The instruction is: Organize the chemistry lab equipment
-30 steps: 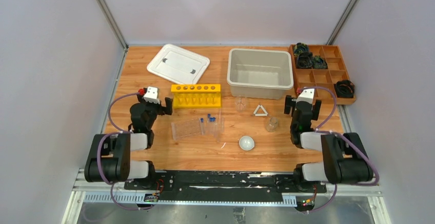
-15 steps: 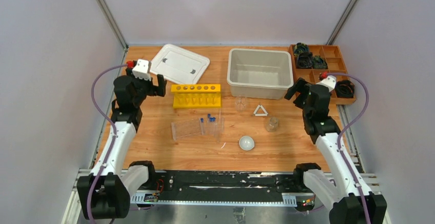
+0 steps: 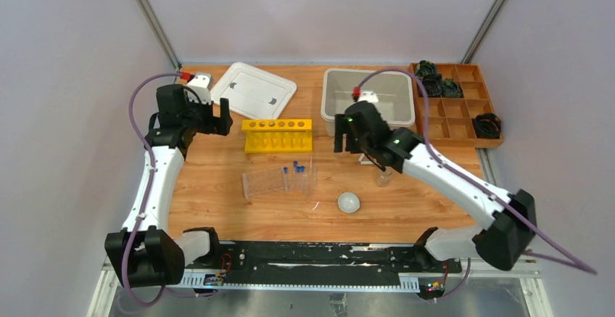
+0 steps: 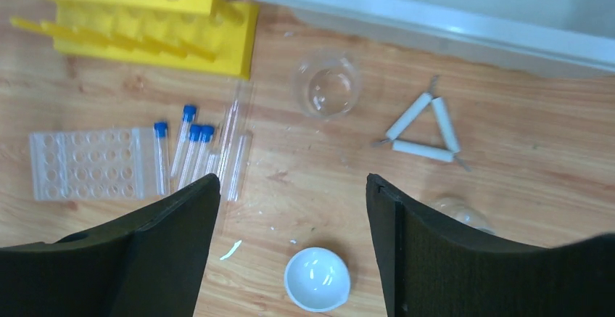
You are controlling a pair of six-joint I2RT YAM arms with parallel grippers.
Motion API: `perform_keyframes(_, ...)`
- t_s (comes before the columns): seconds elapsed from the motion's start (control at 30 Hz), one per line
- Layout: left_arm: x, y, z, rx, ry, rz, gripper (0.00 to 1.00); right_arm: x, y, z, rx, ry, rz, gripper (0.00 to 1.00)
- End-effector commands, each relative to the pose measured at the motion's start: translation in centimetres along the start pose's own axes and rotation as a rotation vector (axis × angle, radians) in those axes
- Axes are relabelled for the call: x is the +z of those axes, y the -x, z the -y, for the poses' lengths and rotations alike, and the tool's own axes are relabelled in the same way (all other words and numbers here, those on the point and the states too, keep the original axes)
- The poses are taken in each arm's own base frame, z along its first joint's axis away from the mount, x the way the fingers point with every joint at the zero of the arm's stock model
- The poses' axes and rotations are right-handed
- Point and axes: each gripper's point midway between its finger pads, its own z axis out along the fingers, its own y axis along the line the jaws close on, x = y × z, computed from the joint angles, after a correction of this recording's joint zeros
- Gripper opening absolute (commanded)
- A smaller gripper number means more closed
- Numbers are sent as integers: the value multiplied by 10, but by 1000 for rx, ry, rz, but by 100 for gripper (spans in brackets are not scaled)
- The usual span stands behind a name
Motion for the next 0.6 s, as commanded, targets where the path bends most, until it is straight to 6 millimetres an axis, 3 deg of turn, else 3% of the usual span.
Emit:
perform_keyframes(0.0,-14,-5,5,-39,-11,-51,100,18,-47,-20,-93,-78,-142,75)
perform_keyframes(0.1,-19,-12,4,-28,-8,-89,100,38,-70,-39,-120,-61,-217,69)
perform_keyframes(0.17,-22,-16,5,-22,-8,-108,100,51,-80,-48,-127,-41,-248,57)
perform_keyframes(0.23,-23,-19,4,-20,-4,-117,100,63,-88,-56,-122,-21,-269,51)
perform_keyframes(0.57,-27,-15,7,-32,-6,-100,100,98,-97,-93,-112,45,-251,53)
